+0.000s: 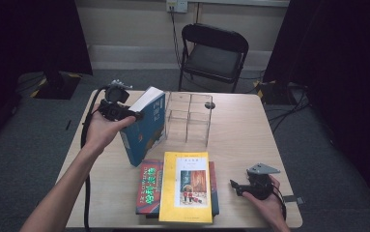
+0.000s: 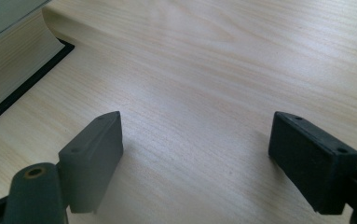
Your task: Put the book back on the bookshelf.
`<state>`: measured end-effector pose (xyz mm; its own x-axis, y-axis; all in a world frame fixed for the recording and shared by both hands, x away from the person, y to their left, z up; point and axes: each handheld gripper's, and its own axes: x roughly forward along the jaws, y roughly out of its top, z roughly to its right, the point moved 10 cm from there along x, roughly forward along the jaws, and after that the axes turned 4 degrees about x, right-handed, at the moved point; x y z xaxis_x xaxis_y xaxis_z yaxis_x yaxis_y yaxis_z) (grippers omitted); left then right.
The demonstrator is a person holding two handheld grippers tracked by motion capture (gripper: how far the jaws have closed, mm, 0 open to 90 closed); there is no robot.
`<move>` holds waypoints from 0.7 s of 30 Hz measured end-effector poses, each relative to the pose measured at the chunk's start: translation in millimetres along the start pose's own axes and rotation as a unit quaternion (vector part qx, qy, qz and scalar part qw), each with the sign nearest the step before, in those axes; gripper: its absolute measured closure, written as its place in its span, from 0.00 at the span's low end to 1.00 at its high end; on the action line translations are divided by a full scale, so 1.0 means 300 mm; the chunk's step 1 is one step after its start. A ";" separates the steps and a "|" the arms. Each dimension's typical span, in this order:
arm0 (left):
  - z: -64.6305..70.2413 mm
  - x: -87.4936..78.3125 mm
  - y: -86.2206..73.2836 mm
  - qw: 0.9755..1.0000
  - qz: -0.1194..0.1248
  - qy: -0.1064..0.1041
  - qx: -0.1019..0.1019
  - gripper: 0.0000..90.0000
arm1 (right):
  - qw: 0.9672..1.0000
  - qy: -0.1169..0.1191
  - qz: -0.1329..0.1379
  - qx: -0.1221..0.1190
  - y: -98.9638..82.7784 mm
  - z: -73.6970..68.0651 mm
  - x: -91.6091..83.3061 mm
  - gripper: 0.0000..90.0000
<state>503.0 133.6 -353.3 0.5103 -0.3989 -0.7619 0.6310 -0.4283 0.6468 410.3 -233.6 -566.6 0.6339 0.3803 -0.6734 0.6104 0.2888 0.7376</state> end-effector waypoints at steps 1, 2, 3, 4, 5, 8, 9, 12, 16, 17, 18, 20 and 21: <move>0.001 0.007 0.003 1.000 -0.018 -0.005 -0.004 0.61 | 1.000 0.000 0.000 0.000 0.000 0.000 0.000 0.20; -0.003 0.014 0.012 0.999 -0.035 -0.006 0.002 0.61 | 1.000 0.000 0.000 0.000 0.000 0.000 0.000 0.20; -0.004 0.015 0.016 0.999 -0.039 -0.004 0.001 0.62 | 1.000 0.000 0.000 0.000 0.000 0.000 0.000 0.20; -0.007 0.019 0.023 0.999 -0.045 0.005 0.002 0.62 | 1.000 0.000 0.000 0.000 0.000 0.000 0.000 0.20; -0.009 0.026 0.026 0.998 -0.059 0.018 0.010 0.63 | 1.000 0.001 0.000 -0.001 0.000 -0.001 0.000 0.20; -0.014 0.041 0.031 0.996 -0.085 0.010 0.001 0.63 | 1.000 0.002 0.000 -0.001 0.000 -0.001 0.000 0.20; -0.015 0.044 0.033 0.996 -0.090 0.008 0.002 0.63 | 1.000 0.001 0.000 -0.001 0.000 -0.001 0.000 0.20; -0.014 0.053 0.035 0.994 -0.108 0.017 0.007 0.64 | 1.000 0.002 0.000 -0.001 0.000 -0.002 0.000 0.20; -0.016 0.060 0.041 0.992 -0.127 0.016 0.015 0.65 | 1.000 0.003 0.000 -0.001 0.000 -0.002 0.000 0.20; -0.017 0.063 0.042 0.991 -0.131 0.013 0.013 0.64 | 1.000 0.003 0.000 -0.002 0.000 -0.002 0.000 0.20; -0.015 0.068 0.043 0.991 -0.134 0.007 0.003 0.64 | 1.000 0.003 0.000 -0.001 0.000 -0.002 0.000 0.20; -0.016 0.076 0.046 0.989 -0.145 -0.001 0.011 0.63 | 1.000 0.003 0.000 -0.002 0.001 -0.002 0.001 0.20; -0.015 0.081 0.045 0.989 -0.149 -0.003 0.006 0.63 | 1.000 0.003 0.000 -0.002 0.001 -0.002 0.001 0.20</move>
<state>526.5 121.7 -363.1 0.2995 -0.2584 -0.9184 0.7455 -0.5374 0.3943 410.3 -232.8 -566.6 0.6309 0.3858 -0.6731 0.6089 0.2915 0.7378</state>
